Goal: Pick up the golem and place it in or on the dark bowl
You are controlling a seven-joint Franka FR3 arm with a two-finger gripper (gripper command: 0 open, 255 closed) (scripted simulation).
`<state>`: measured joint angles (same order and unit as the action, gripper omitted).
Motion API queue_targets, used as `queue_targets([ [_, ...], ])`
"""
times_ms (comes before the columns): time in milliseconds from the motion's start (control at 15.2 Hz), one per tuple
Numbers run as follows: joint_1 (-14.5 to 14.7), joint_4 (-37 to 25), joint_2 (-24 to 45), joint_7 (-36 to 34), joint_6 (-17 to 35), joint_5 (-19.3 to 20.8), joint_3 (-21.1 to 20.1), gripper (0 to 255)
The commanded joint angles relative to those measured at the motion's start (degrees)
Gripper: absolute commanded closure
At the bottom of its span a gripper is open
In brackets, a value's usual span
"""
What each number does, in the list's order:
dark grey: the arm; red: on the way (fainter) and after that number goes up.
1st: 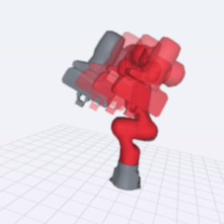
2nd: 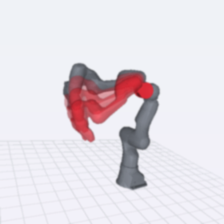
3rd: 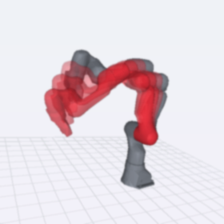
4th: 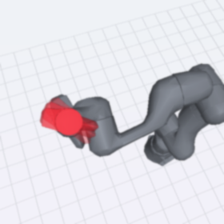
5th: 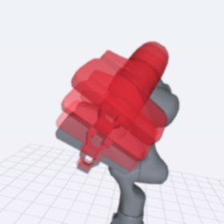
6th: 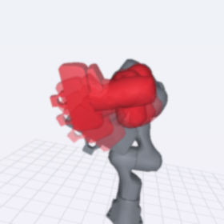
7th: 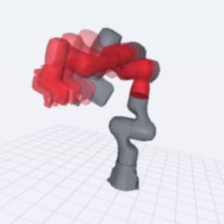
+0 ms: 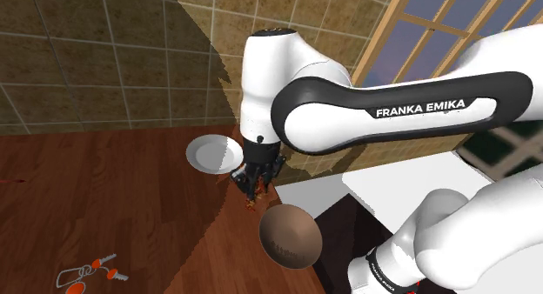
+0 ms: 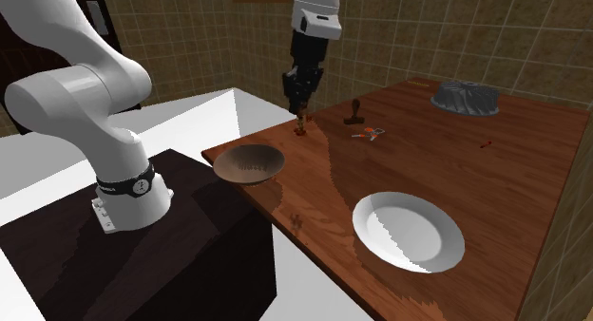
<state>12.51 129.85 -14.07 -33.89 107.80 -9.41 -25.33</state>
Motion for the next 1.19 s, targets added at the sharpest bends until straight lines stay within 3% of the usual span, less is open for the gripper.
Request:
queue_targets([
  [0,0.42,4.98,-5.34,2.01,-0.23,-1.82,1.08,255],
  [528,3.44,20.91,-25.75,7.52,-5.14,-5.14,6.07,255],
  [1122,3.72,26.17,-22.97,7.8,2.88,-6.41,4.41,255],
])
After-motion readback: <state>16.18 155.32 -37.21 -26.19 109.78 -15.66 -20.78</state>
